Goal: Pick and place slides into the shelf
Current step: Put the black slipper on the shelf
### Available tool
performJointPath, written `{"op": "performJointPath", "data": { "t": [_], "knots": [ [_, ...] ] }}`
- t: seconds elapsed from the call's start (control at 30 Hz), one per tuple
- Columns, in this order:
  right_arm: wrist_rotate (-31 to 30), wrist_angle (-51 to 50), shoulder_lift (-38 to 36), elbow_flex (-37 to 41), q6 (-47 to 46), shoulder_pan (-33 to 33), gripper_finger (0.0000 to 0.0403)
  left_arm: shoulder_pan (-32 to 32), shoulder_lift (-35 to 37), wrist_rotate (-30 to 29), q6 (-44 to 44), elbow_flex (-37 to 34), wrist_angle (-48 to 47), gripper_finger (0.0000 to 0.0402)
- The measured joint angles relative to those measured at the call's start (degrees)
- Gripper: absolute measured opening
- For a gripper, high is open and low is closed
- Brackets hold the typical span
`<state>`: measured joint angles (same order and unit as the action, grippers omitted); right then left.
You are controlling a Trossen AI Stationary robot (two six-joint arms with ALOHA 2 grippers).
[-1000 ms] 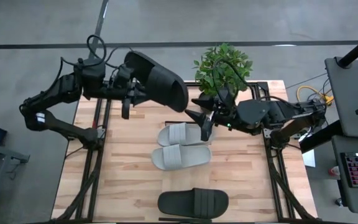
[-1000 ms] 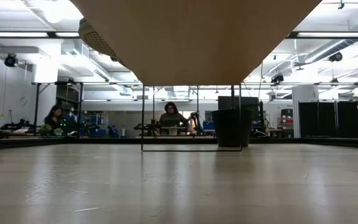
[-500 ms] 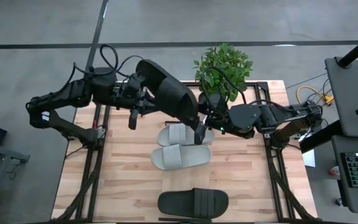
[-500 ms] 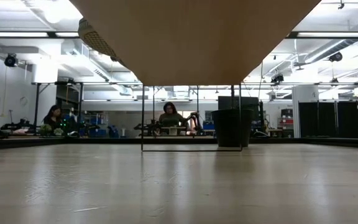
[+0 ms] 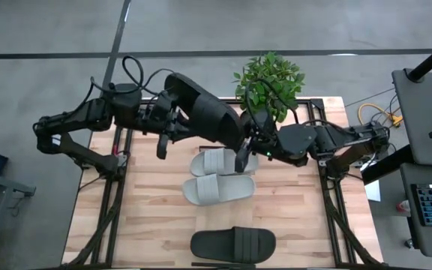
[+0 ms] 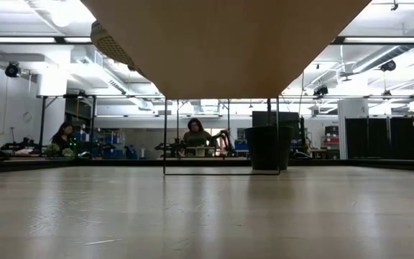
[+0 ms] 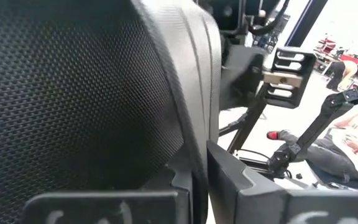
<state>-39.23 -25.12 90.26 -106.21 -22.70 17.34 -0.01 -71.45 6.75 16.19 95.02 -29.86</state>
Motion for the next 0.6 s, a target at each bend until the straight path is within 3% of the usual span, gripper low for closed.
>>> {"op": "performJointPath", "data": {
  "t": [0.17, 0.6],
  "knots": [
    [-0.84, -0.18, 0.00, 0.00, 0.26, -0.13, 0.0038, -0.09, 0.46, 0.40, 0.73, 0.00, -0.06, 0.0022],
    [0.24, -0.24, 0.00, 0.04, 0.24, 0.07, 0.0039, 0.02, 0.69, 7.54, 2.78, -0.56, -0.09, 0.0025]
  ]
}}
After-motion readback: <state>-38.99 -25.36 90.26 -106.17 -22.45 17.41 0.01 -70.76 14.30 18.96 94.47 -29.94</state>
